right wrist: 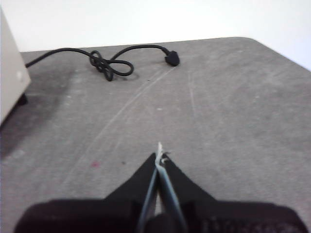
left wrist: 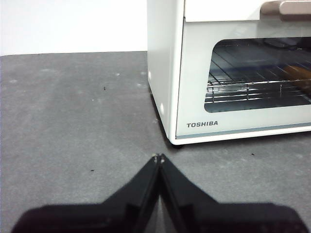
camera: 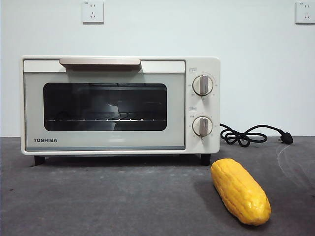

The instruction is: Take the corn from the table,put the corn in the oven

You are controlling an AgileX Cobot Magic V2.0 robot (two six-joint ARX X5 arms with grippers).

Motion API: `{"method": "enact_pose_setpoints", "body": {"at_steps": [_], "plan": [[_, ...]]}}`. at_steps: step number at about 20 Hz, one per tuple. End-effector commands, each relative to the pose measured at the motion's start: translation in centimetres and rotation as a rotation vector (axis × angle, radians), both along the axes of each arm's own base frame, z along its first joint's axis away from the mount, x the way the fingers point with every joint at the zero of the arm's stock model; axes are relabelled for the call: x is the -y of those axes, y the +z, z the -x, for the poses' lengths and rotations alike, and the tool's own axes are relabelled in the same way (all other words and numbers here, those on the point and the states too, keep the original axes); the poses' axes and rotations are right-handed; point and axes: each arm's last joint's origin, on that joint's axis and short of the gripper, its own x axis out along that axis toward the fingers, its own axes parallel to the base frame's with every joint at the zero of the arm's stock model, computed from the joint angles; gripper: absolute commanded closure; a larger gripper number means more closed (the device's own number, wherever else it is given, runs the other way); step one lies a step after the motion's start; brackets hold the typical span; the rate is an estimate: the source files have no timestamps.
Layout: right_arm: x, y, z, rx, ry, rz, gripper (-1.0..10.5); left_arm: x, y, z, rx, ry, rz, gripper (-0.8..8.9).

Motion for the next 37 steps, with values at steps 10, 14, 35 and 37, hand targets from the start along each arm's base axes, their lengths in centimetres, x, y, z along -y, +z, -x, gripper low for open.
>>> {"method": "enact_pose_setpoints", "body": {"at_steps": [10,14,35,37], "plan": [[-0.2,-0.2,-0.1,0.041,-0.022,-0.584,9.5,0.3,0.2,-0.1,-0.012,-0.041,0.364,8.17],[-0.3,-0.2,-0.1,0.038,-0.011,-0.585,9.5,0.3,0.2,-0.1,-0.020,-0.036,0.421,8.17],[-0.9,0.0,0.0,-0.004,0.185,-0.682,9.5,1.1,0.2,0.2,-0.111,-0.297,0.556,8.18],[-0.9,0.0,0.0,-0.006,0.187,-0.681,9.5,1.1,0.2,0.2,-0.111,-0.297,0.555,8.18]]}}
